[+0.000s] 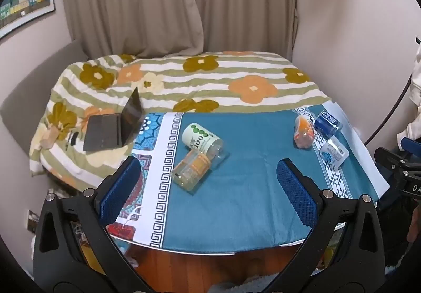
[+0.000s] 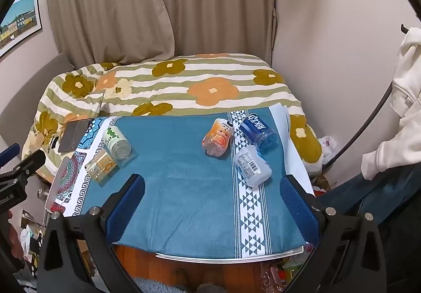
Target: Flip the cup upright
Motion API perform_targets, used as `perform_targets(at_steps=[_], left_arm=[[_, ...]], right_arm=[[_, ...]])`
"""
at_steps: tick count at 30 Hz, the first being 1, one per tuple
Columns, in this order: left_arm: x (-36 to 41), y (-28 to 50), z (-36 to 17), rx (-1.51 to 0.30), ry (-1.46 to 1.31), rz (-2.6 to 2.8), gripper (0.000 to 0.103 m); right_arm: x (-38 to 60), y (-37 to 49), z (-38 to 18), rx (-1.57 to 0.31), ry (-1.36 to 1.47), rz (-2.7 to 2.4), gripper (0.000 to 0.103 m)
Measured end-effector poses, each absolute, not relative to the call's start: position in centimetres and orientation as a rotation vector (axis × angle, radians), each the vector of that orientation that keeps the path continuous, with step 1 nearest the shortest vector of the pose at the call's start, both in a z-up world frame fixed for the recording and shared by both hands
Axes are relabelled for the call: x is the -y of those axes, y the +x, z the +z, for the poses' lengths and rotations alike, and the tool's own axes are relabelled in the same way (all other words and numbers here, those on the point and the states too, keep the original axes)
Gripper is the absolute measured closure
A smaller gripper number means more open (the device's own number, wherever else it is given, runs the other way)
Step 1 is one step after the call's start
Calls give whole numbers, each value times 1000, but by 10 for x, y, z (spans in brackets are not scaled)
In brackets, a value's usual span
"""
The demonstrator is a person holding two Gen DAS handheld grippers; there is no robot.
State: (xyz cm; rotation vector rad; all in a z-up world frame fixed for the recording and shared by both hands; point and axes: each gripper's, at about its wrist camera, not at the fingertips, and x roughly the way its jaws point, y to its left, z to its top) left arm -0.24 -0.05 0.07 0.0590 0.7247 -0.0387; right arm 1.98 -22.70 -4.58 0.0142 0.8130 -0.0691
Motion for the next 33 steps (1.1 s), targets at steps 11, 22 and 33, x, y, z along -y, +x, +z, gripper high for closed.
perform_targets(at_steps=[11,22,33], left_arm=[[-5,-5,5,-729,46,-36,0],[-10,-8,7,-727,35,-39,0],[-10,-10,5,-724,32,-46,0]], right_arm=[[230,19,-49,-807,10,-69,1],[225,20,-48,-806,0,-71,1],[223,18,-47,-806,9,-70,1]])
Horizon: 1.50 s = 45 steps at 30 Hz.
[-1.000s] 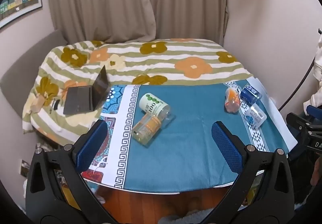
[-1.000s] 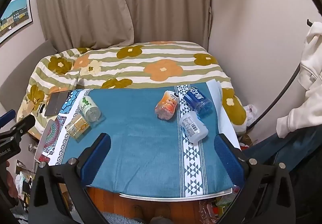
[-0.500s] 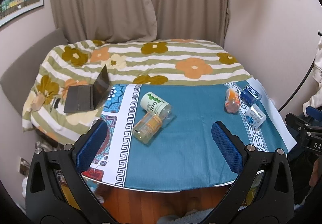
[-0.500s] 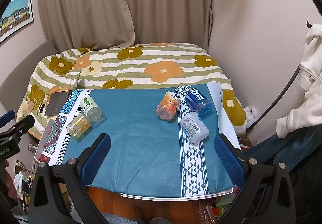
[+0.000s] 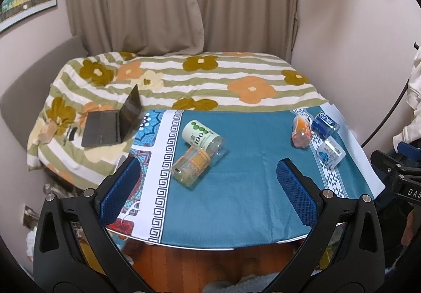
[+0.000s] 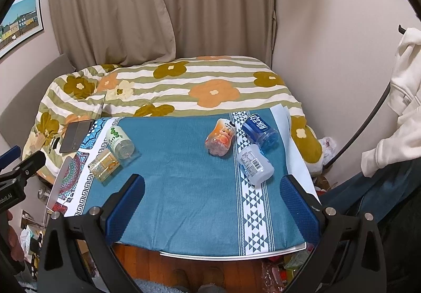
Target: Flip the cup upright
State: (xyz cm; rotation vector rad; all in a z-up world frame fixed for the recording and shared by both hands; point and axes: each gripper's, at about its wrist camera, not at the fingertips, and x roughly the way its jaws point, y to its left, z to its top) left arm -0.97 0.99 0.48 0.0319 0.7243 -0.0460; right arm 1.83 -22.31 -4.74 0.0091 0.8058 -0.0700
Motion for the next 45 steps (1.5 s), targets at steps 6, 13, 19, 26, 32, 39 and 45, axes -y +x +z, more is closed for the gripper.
perform_targets(at_steps=[6,13,19,26,32,39,45], left_arm=[[-10,-10,4,-723,33,-46,0],[-9,-8,4,-721,27,-48,0],[-10,-6,3,-722,26,-49,0],[-11,-6,2,-722,27,-47,0],[-14,-8,1,-715,24,-54,0],[-15,-9,0,-713,22,-59,0],[-22,-7,-2,-713,27,-69,0]], right_arm=[[224,18,-48,-803,10,-71,1],[224,16,-48,-799,9,-73,1],[223,16,-49,-798,11,-72,1],[222,16,-49,-798,9,-74,1],[221,16,-48,-797,7,-75,1],[220,17,-48,-798,5,-77,1],[215,20,-46,-795,8,-87,1]])
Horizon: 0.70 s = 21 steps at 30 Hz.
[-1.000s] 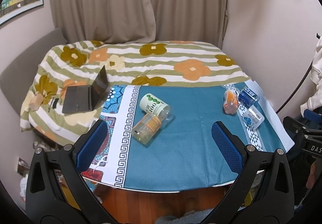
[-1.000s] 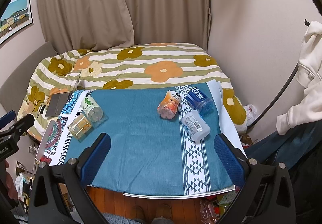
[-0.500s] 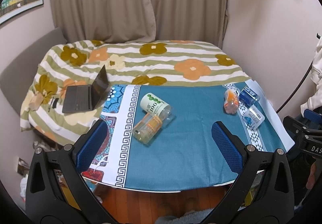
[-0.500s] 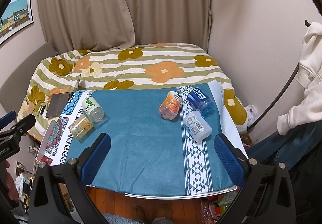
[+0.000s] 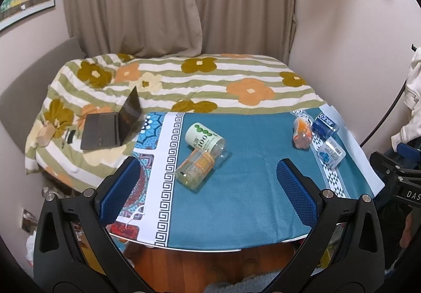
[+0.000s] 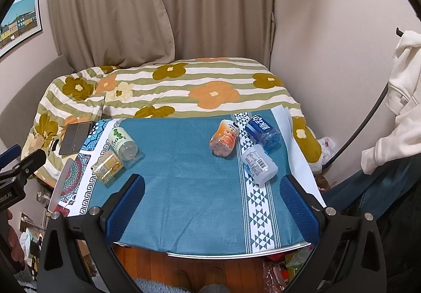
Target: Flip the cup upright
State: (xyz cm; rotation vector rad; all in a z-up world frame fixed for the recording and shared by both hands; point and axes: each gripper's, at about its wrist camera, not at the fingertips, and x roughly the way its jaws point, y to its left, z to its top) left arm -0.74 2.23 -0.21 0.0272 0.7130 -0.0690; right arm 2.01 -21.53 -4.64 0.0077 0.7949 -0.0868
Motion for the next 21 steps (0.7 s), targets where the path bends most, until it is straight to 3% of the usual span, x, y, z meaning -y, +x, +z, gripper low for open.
perform_targets(at_steps=[21], left_arm=[[-19,52,-29,-826,22,-91,0]], right_arm=[[230,61,-65,-832,38,-122,1]])
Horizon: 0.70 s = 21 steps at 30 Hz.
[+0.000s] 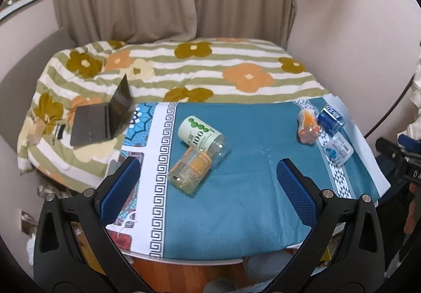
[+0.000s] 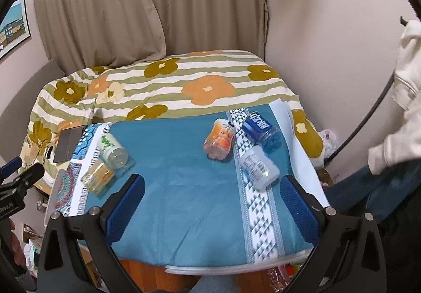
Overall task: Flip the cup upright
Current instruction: 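Move the right gripper to the blue cup lying on its side and close on it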
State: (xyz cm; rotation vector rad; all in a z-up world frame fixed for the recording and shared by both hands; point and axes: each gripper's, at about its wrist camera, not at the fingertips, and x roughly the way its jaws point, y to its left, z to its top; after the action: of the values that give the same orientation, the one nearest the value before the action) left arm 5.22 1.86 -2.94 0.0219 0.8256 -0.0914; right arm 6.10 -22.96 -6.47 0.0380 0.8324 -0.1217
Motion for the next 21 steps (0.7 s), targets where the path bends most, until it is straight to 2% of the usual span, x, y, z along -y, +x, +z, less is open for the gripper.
perform_targets(at_steps=[11,21], left_arm=[[55,131,-67,-951,41,-51,0],[115,190,-116,-1072,50,-47,0]], right_arm=[[322,171,-90,-897,-21,-60,1],[372,245,-147,-1017,-140,43,1]])
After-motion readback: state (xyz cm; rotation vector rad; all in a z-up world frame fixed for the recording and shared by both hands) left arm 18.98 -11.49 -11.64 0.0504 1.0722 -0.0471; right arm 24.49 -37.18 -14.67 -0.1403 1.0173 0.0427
